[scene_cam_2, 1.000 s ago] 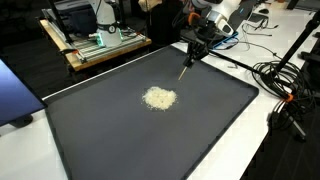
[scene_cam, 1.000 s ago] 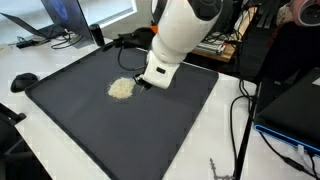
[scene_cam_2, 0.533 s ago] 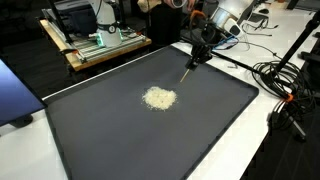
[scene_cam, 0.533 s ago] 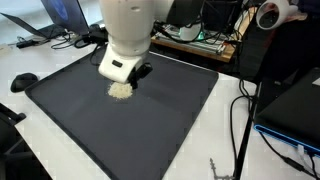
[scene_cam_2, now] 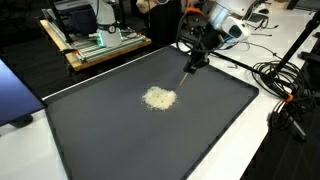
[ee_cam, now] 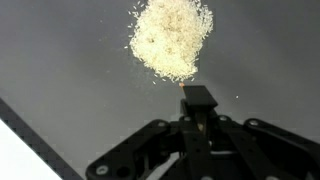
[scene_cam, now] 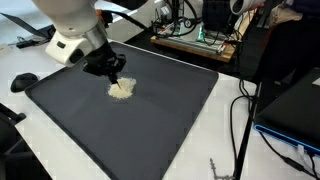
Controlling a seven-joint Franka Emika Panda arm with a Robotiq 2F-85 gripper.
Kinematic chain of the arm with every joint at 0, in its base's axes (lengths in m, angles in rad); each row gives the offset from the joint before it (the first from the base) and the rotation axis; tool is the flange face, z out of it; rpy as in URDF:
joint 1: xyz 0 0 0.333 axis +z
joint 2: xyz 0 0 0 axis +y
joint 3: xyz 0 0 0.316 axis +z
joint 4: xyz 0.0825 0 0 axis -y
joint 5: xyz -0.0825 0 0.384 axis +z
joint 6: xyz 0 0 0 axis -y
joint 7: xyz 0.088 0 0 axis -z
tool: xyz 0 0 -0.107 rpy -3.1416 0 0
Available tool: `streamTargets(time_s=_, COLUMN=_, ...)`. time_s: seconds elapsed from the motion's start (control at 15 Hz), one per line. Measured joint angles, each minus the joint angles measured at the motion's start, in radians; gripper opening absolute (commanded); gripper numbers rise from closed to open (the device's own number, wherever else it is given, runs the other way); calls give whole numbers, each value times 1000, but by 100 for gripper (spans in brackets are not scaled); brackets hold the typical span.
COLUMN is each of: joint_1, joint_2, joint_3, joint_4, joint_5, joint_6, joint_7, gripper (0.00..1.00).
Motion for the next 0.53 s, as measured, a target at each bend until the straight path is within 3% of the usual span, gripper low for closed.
streamTargets(time_s=0.07, joint_1=-14, joint_2=0, joint_3=-5, joint_4=9, joint_5=9, joint_6=-4, joint_7=-6, gripper=3)
streamTargets(time_s=0.13, joint_1=-28, joint_2=0, joint_3=-8, joint_4=16, joint_5=24, joint_6=-8, joint_7=-12, gripper=12)
streamTargets(time_s=0.47, joint_1=-24, joint_2=1, joint_3=-15, joint_4=16, joint_5=27, joint_6=-7, joint_7=-14, gripper=12)
streamTargets(time_s=0.53, joint_1=-21, joint_2=1, joint_3=-15, joint_4=16, joint_5=27, joint_6=-7, joint_7=-13, gripper=3)
